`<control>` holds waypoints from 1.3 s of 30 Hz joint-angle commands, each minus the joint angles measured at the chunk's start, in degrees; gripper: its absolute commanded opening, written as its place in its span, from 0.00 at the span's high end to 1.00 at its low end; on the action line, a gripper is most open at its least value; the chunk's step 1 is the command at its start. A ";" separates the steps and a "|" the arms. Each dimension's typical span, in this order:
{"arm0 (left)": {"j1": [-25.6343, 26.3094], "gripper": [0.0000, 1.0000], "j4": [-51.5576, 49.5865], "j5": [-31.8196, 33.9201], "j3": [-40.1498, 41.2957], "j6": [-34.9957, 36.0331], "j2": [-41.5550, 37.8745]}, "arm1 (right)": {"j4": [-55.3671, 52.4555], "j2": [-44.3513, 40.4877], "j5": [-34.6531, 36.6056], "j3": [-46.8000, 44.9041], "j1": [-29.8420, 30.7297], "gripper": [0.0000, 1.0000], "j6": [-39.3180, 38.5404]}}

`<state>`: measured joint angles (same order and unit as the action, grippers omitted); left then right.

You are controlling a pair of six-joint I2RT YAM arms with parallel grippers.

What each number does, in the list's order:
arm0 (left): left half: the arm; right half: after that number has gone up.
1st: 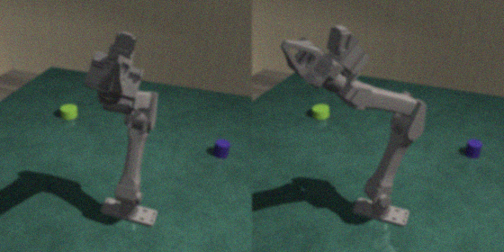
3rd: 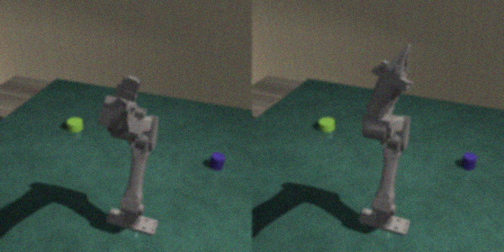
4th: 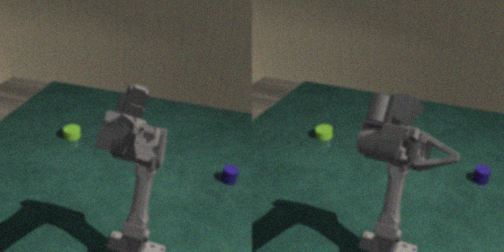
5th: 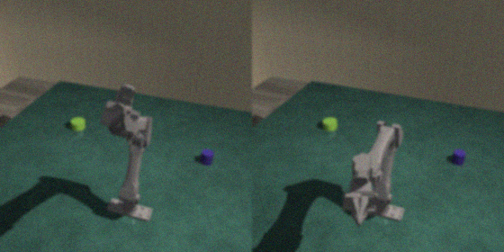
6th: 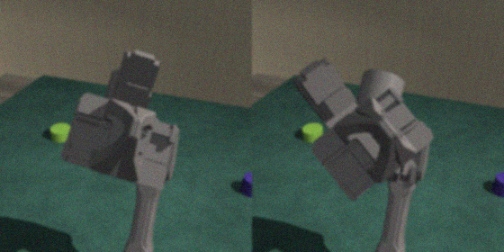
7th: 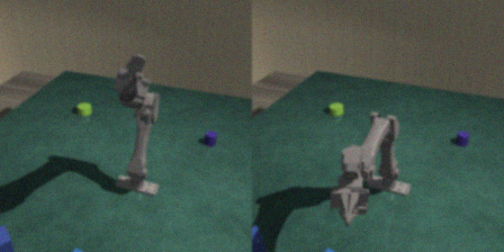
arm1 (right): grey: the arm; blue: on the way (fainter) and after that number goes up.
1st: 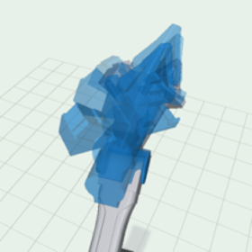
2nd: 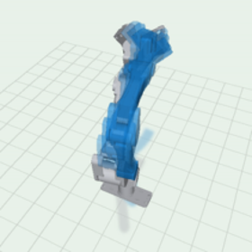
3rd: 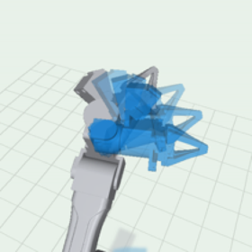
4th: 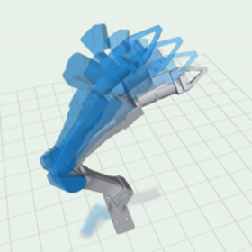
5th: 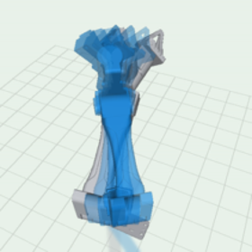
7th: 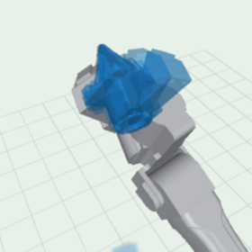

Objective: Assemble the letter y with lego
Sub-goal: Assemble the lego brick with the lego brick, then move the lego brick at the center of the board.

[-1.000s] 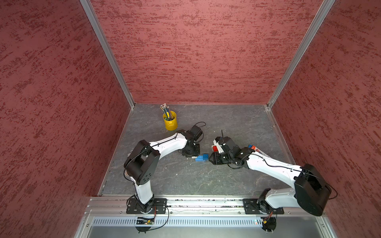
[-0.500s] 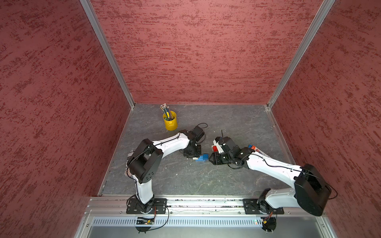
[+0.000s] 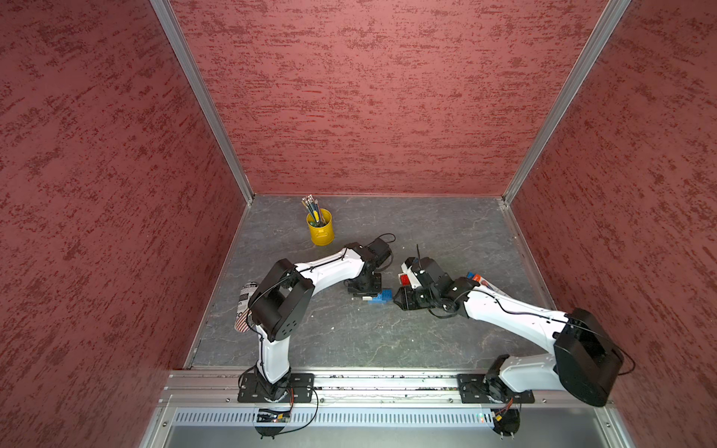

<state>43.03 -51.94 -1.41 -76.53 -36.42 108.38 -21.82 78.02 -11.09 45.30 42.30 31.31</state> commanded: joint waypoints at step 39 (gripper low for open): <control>-4.11 0.55 0.96 2.64 -8.21 6.01 5.83 | -7.43 -1.53 14.76 -2.71 -10.43 0.38 2.17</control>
<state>39.20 -51.42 -0.10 -84.73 -31.27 114.24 -28.73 75.11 1.37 43.62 32.75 34.04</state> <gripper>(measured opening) 0.445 0.613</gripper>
